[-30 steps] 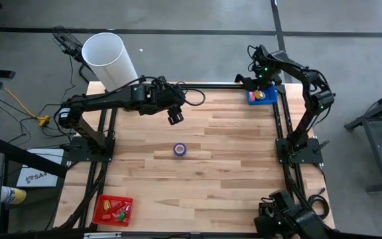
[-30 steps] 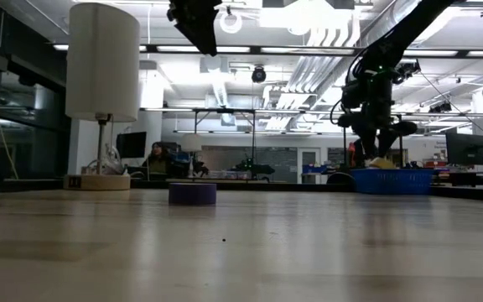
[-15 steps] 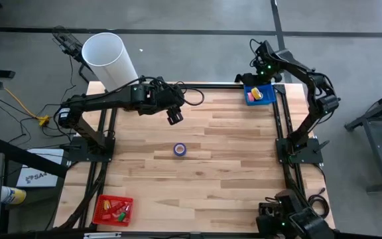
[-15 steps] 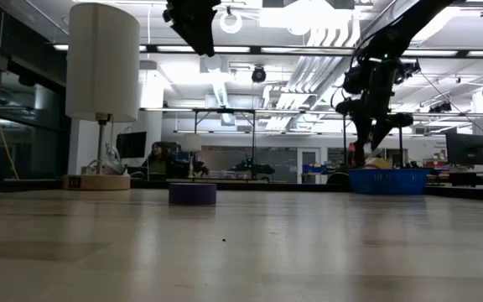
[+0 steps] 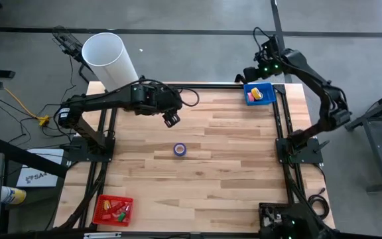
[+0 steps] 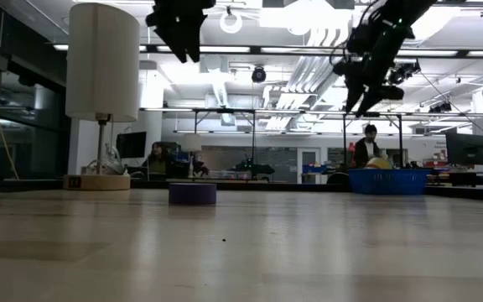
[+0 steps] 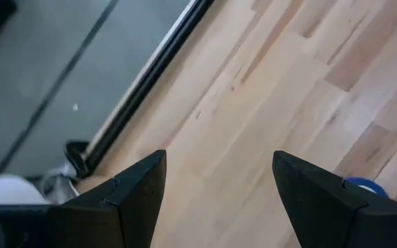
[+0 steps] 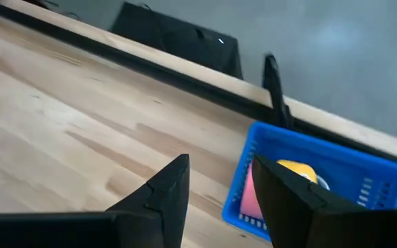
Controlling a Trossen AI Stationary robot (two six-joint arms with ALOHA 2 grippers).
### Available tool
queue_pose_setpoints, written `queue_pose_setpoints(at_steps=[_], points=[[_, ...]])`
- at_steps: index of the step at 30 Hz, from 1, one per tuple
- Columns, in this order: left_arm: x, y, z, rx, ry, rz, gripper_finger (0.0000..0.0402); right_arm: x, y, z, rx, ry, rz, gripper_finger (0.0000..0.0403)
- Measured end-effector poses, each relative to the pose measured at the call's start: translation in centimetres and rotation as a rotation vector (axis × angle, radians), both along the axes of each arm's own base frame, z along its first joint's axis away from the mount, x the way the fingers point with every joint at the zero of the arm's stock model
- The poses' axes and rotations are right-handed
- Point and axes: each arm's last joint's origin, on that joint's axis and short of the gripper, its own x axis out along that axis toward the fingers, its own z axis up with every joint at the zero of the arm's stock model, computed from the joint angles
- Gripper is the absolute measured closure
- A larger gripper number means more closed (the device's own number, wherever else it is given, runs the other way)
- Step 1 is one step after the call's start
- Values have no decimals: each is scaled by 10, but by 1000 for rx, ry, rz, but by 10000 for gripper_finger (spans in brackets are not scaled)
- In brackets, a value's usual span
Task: Pick and place Stapler, Stapler remover, tape
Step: Put the blue tape into the blue bin
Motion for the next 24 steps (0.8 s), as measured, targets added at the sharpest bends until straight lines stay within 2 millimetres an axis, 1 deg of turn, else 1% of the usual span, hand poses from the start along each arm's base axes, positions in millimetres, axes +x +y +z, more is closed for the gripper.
queue_pose_setpoints(at_steps=[6,8,14,19,24], points=[[1,-2,-6,-158,-63,115,142,3,18,22,-98,-65,67,253],[3,-3,-13,-199,-73,162,142,5,23,28,-131,-79,86,253],[1,-1,-44,-350,-38,308,142,10,33,41,-202,-130,159,253],[-3,2,-71,-507,-5,436,142,12,41,51,-251,-204,262,253],[1,1,-98,-621,-48,489,142,14,53,66,-332,-302,393,253]])
